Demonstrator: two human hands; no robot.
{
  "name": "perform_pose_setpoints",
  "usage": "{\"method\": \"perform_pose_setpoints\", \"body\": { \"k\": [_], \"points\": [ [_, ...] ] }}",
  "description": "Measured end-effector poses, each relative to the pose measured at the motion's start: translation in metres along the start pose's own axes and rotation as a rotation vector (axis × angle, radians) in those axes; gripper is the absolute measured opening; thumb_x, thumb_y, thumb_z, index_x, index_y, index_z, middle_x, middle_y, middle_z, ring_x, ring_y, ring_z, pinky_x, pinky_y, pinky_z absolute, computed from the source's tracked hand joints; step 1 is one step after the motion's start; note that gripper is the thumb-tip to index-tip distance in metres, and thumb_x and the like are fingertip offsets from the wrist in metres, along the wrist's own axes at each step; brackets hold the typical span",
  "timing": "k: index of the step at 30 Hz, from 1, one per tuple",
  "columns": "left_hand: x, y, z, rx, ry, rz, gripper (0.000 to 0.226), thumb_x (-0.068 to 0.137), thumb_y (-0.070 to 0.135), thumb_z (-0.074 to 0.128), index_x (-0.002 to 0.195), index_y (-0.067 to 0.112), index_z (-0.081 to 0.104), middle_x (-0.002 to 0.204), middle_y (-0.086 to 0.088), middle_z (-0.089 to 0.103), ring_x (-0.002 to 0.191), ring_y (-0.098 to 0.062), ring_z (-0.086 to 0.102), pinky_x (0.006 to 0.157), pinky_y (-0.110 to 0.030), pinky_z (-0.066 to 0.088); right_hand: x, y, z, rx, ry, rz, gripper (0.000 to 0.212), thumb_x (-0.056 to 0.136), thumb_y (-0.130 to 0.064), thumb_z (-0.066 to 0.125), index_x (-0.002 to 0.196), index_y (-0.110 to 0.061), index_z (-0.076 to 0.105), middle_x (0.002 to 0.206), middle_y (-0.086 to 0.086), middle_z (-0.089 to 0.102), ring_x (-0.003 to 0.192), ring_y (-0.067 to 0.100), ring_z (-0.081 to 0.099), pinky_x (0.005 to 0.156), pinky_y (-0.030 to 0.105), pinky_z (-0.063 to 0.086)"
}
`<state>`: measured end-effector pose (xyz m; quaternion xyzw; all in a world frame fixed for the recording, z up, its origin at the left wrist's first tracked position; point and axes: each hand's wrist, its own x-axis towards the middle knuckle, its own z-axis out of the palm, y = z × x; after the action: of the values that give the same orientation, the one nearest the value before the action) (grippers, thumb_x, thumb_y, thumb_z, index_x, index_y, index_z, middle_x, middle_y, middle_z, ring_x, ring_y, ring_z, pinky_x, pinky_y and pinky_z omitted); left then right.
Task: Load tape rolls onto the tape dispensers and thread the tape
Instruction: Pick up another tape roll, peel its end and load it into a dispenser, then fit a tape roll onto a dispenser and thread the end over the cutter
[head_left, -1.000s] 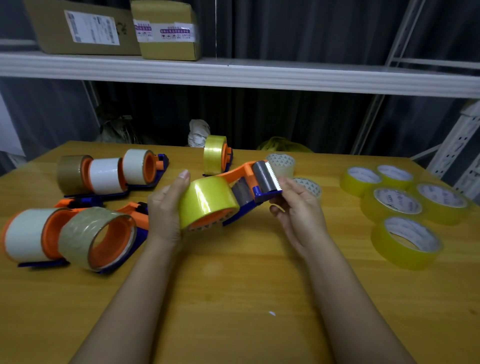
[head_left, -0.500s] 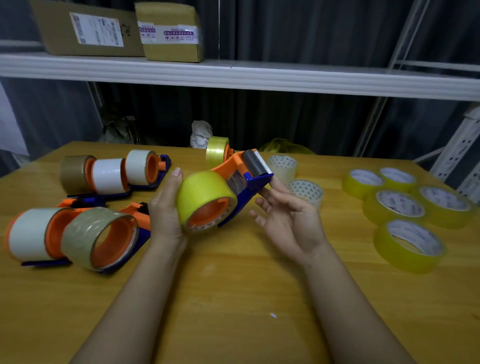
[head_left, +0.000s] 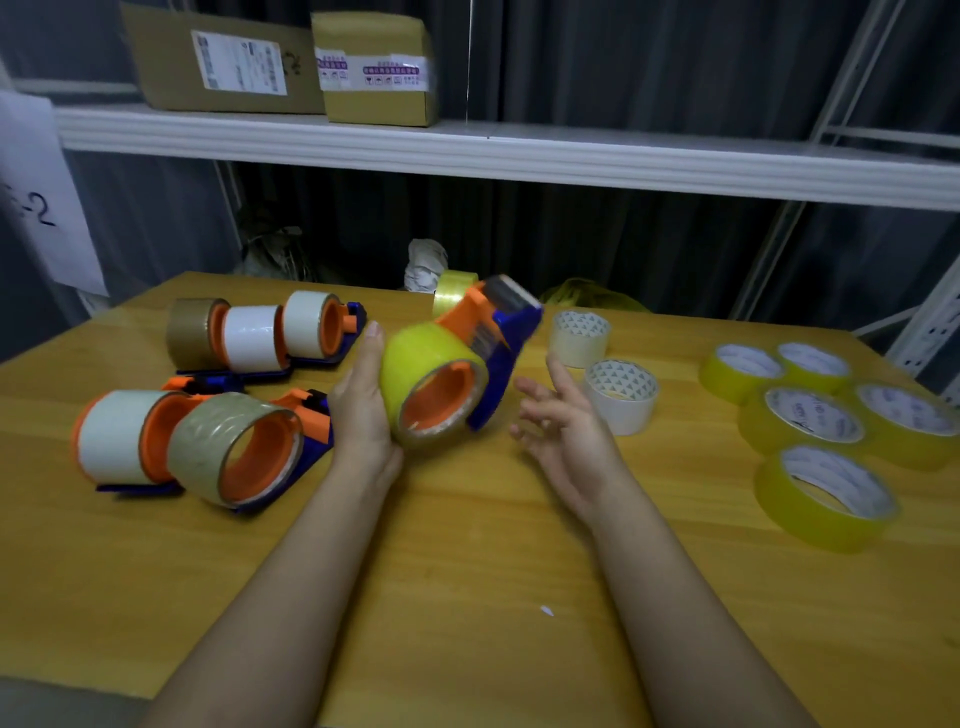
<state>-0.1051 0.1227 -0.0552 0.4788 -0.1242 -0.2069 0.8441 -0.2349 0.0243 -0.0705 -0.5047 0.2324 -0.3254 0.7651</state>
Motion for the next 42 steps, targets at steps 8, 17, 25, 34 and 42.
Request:
{"method": "perform_pose_setpoints", "body": {
  "k": [8, 17, 25, 34, 42],
  "points": [
    [0.0, 0.007, -0.004, 0.346, 0.111, 0.091, 0.047, 0.092, 0.062, 0.035, 0.073, 0.02, 0.046, 0.07, -0.004, 0.05, 0.062, -0.012, 0.049, 0.056, -0.018, 0.042, -0.004, 0.018, -0.008, -0.96, 0.11, -0.52, 0.064, 0.094, -0.004, 0.049, 0.15, -0.026, 0.028, 0.118, -0.011, 0.04, 0.111, 0.01, 0.045, 0.099, 0.032, 0.044],
    [-0.009, 0.034, 0.007, 0.474, 0.015, 0.067, 0.028, 0.1, 0.047, 0.036, 0.086, 0.028, 0.051, 0.084, 0.006, 0.052, 0.078, -0.009, 0.051, 0.077, -0.032, 0.043, -0.001, 0.017, -0.008, -0.935, 0.096, -0.471, 0.056, 0.096, -0.009, 0.05, 0.146, -0.029, 0.035, 0.12, -0.014, 0.039, 0.113, 0.01, 0.044, 0.101, 0.039, 0.043],
    [0.023, 0.038, 0.023, 0.654, 0.152, 0.031, 0.037, 0.097, 0.029, 0.033, 0.125, 0.008, 0.047, 0.109, -0.013, 0.05, 0.099, -0.028, 0.049, 0.087, -0.038, 0.039, 0.001, 0.019, -0.009, -0.928, 0.078, -0.438, 0.054, 0.096, -0.01, 0.049, 0.145, -0.028, 0.037, 0.123, -0.011, 0.039, 0.118, 0.016, 0.043, 0.102, 0.041, 0.043],
    [0.082, 0.012, 0.034, 0.761, 0.105, 0.02, 0.053, 0.099, 0.031, 0.029, 0.146, 0.004, 0.028, 0.143, -0.018, 0.038, 0.126, -0.035, 0.041, 0.104, -0.044, 0.035, 0.001, 0.018, -0.012, -0.88, 0.079, -0.41, 0.052, 0.096, -0.008, 0.048, 0.144, -0.028, 0.039, 0.122, -0.009, 0.042, 0.108, 0.008, 0.045, 0.098, 0.037, 0.045],
    [0.114, -0.003, 0.043, 0.857, 0.078, -0.116, 0.052, 0.101, 0.031, 0.025, 0.144, 0.003, 0.031, 0.144, -0.018, 0.037, 0.126, -0.036, 0.04, 0.106, -0.043, 0.034, 0.005, 0.02, -0.011, -0.918, 0.071, -0.386, 0.048, 0.097, -0.009, 0.047, 0.141, -0.026, 0.043, 0.117, -0.011, 0.042, 0.112, 0.012, 0.045, 0.098, 0.037, 0.045]
  ]
}}
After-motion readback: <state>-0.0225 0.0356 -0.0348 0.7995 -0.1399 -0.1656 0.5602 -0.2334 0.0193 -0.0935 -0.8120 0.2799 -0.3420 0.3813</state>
